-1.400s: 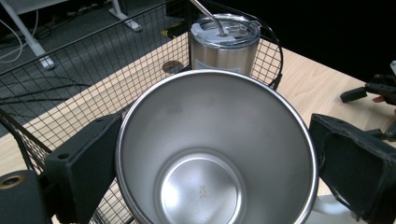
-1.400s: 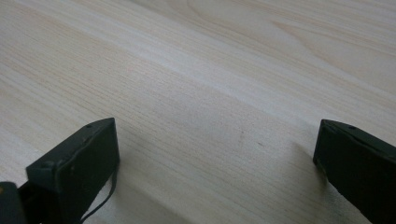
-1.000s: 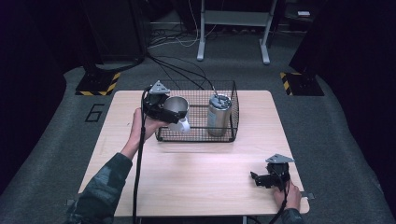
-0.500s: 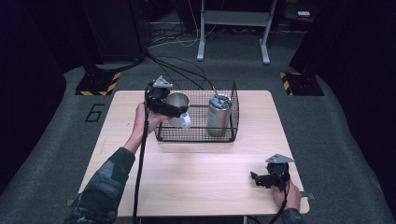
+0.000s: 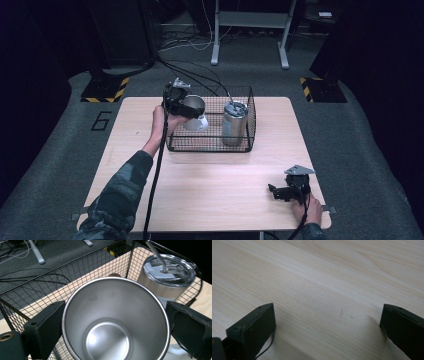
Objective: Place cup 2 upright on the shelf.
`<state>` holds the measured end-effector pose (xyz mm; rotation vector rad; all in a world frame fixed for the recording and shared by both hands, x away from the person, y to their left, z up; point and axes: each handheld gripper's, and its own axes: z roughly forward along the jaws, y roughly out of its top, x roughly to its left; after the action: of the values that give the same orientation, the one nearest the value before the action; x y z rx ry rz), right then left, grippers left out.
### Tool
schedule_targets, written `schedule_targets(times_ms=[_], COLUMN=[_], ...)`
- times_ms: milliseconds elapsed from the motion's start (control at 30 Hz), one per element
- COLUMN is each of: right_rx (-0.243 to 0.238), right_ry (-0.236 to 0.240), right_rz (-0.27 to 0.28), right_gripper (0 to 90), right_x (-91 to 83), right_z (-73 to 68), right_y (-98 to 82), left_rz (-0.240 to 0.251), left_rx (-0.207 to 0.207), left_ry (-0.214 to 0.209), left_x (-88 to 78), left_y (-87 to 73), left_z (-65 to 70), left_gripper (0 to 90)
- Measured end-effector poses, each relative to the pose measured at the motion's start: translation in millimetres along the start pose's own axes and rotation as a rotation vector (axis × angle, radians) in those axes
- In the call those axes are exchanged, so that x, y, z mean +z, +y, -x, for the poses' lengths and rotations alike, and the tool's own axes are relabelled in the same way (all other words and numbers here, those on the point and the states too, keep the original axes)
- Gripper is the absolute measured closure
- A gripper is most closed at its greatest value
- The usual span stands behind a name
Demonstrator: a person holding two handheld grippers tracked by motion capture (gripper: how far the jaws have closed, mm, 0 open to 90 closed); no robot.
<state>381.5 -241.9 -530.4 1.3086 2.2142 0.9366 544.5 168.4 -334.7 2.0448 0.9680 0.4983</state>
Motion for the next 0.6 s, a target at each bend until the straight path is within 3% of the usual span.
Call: schedule_targets(times_ms=[367, 600], right_rx=[0.000, 0.000], right_ry=[0.000, 0.000], right_rz=[0.000, 0.000], right_gripper=[0.0, 0.0], right_x=[0.0, 0.0], right_z=[0.0, 0.0], right_y=[0.0, 0.0], left_rz=[-0.007, -0.039], left_rx=[-0.038, -0.058], left_ry=[0.035, 0.049], left_x=[20.2, 34.7], left_y=[2.8, -0.7], left_z=[-2.2, -6.2], left_gripper=[5.9, 5.9])
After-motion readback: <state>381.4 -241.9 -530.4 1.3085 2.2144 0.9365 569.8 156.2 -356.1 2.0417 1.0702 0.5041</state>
